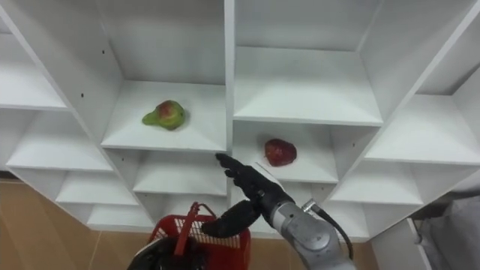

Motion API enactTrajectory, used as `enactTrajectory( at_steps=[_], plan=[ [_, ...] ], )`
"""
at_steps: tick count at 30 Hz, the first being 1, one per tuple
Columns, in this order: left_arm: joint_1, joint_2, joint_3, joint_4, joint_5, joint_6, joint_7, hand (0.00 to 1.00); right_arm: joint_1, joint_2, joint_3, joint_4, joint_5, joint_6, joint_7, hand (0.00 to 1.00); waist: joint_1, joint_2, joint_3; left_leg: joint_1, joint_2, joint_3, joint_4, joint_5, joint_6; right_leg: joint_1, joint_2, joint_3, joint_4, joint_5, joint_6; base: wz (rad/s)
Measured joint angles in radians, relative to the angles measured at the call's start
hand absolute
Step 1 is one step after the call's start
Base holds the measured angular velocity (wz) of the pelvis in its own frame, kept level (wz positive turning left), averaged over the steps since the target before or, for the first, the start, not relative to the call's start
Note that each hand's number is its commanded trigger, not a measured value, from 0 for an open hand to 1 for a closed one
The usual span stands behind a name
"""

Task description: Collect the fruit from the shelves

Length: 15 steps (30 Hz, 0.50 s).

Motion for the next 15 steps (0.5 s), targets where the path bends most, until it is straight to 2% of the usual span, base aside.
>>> enactTrajectory(
  at_steps=[2, 7, 9, 11, 15],
  plan=[
    [0.006, -0.001, 0.021, 0.0, 0.0, -0.001, 0.0, 1.0, 0.0, 0.004, 0.0, -0.038, -0.017, 0.0, 0.035, 0.0, 0.014, -0.005, -0.0035, 0.002, 0.0, -0.003, 0.0, 0.0, 0.0, 0.006, 0.0, -0.002, 0.001, 0.0, -0.001, 0.04],
    [0.011, -0.009, 0.037, 0.016, 0.0, -0.001, 0.002, 1.0, -0.001, 0.018, 0.008, -0.054, -0.049, 0.011, 0.089, 0.0, 0.037, -0.004, -0.0049, 0.004, 0.0, -0.012, -0.002, 0.0, 0.0, 0.017, -0.001, -0.009, 0.001, 0.0, -0.001, 0.07],
    [0.013, -0.017, 0.047, 0.026, 0.0, -0.001, 0.005, 1.0, -0.001, 0.024, 0.009, -0.054, -0.064, 0.02, 0.103, 0.0, 0.038, 0.0, -0.0025, 0.004, 0.0, -0.013, -0.003, 0.0, 0.0, 0.017, -0.001, -0.009, 0.004, 0.0, -0.001, 0.0],
    [0.013, -0.026, 0.048, 0.036, 0.001, -0.001, 0.007, 1.0, -0.004, 0.033, 0.009, -0.068, -0.073, 0.033, 0.112, 0.0, 0.046, 0.008, 0.0032, 0.004, 0.0, -0.013, -0.004, 0.0, 0.0, 0.013, -0.003, -0.01, 0.011, 0.0, -0.001, 0.0],
    [0.013, -0.032, 0.048, 0.051, 0.001, 0.0, 0.009, 1.0, -0.015, 0.032, 0.011, -0.084, -0.073, 0.039, 0.111, 0.0, 0.06, 0.011, 0.0049, -0.005, 0.0, -0.013, -0.003, 0.0, 0.0, 0.003, -0.002, -0.01, 0.012, 0.0, -0.001, 0.0]
  ],
)
